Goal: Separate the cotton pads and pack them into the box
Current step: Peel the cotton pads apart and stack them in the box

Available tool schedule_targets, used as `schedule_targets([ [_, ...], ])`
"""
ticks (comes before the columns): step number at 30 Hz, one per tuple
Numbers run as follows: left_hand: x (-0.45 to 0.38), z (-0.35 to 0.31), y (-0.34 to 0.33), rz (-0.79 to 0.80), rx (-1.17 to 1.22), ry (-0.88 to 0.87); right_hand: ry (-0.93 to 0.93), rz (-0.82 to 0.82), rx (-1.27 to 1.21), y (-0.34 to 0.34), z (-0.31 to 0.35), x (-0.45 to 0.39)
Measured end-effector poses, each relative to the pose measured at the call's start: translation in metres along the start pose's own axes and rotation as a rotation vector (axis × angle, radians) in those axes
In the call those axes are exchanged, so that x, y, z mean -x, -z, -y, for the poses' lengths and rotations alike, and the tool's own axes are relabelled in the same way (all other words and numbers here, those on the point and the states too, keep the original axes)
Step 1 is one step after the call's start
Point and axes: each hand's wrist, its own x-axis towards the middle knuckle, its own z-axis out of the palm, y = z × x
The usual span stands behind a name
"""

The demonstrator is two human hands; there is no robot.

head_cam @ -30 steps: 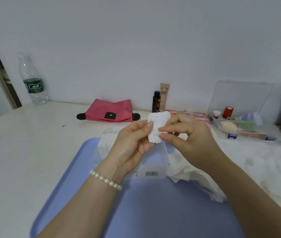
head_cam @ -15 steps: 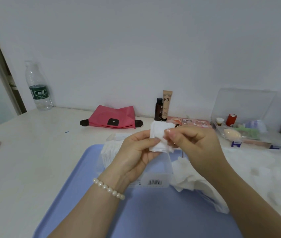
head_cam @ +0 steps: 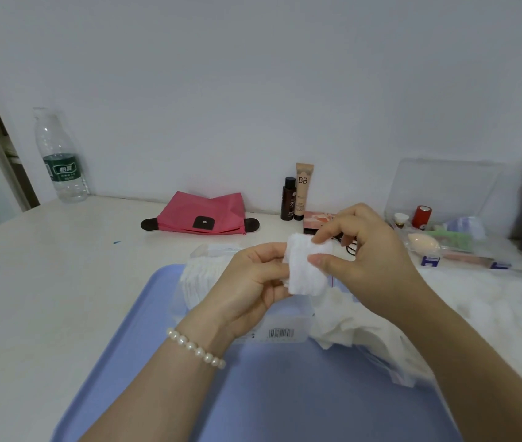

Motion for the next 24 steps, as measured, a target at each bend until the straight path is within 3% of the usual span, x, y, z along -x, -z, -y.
schedule_targets([
  [6,0.002,-0.001,-0.002,0.03,-0.041,0.01,-0.134,0.035,-0.053,0.006,0.005,-0.002],
  [19,0.001,0.003,-0.002,0.055,-0.131,0.015,-0.244,0.098,-0.07,0.016,0.007,-0.003],
  [24,-0.002,0.002,-0.001,0.046,-0.045,0.037,-0.234,0.055,-0.061,0.012,0.004,-0.004],
])
